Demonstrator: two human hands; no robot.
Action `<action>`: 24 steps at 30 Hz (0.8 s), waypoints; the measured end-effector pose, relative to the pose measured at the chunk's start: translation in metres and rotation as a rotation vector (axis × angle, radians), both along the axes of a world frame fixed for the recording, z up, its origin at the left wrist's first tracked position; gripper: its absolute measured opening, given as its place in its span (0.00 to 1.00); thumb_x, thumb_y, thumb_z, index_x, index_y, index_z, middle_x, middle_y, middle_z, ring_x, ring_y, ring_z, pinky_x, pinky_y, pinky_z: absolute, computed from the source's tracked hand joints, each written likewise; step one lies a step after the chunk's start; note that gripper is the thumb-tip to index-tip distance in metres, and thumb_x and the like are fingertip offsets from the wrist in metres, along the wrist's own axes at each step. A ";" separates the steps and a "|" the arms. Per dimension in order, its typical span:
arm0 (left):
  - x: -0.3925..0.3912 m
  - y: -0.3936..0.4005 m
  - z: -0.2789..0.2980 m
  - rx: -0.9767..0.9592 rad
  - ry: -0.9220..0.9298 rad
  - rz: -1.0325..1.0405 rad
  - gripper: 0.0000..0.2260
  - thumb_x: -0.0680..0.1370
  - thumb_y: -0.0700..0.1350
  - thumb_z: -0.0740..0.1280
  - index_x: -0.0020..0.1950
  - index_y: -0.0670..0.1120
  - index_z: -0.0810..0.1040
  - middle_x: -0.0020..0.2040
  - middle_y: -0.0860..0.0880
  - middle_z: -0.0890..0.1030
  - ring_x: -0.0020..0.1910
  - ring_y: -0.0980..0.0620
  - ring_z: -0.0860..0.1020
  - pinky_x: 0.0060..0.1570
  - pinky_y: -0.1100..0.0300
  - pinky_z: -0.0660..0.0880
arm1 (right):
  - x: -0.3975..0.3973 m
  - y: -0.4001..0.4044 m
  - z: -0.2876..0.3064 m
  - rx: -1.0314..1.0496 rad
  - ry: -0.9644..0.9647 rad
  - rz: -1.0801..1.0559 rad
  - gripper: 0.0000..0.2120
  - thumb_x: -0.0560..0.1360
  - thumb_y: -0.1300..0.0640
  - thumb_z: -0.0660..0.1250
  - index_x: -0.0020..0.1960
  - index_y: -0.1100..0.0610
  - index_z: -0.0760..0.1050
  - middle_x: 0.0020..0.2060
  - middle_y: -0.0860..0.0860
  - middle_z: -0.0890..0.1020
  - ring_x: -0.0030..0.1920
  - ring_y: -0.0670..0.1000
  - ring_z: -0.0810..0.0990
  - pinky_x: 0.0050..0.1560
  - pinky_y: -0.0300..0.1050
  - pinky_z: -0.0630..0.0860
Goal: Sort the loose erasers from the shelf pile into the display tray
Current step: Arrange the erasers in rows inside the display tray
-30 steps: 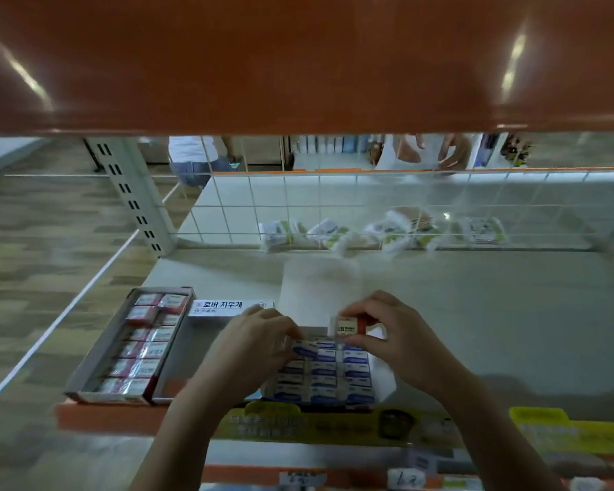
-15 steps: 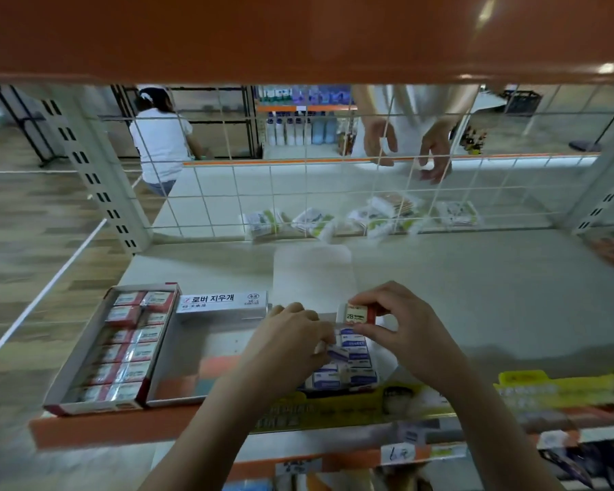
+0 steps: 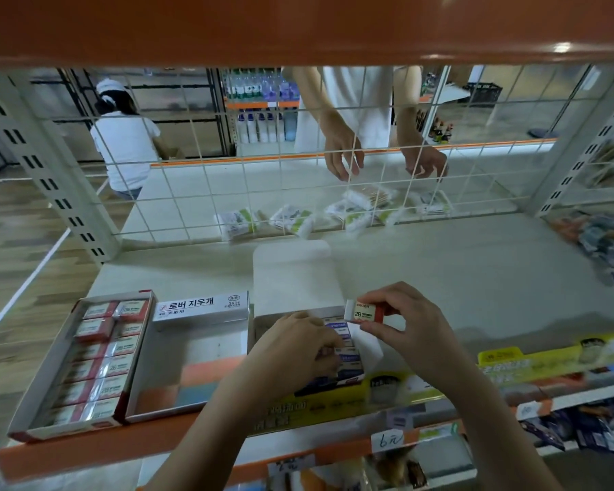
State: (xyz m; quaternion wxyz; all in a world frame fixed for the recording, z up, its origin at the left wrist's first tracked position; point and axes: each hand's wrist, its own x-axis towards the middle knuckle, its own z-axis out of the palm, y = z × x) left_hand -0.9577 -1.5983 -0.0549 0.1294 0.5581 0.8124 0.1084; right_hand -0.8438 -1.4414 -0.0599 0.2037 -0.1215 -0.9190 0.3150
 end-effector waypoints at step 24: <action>0.006 -0.073 0.032 0.222 0.148 0.263 0.15 0.80 0.53 0.56 0.67 0.58 0.69 0.65 0.59 0.71 0.63 0.58 0.66 0.61 0.63 0.63 | -0.064 -0.042 0.030 0.013 -0.002 0.179 0.12 0.71 0.55 0.72 0.53 0.50 0.77 0.46 0.44 0.76 0.48 0.42 0.73 0.49 0.29 0.68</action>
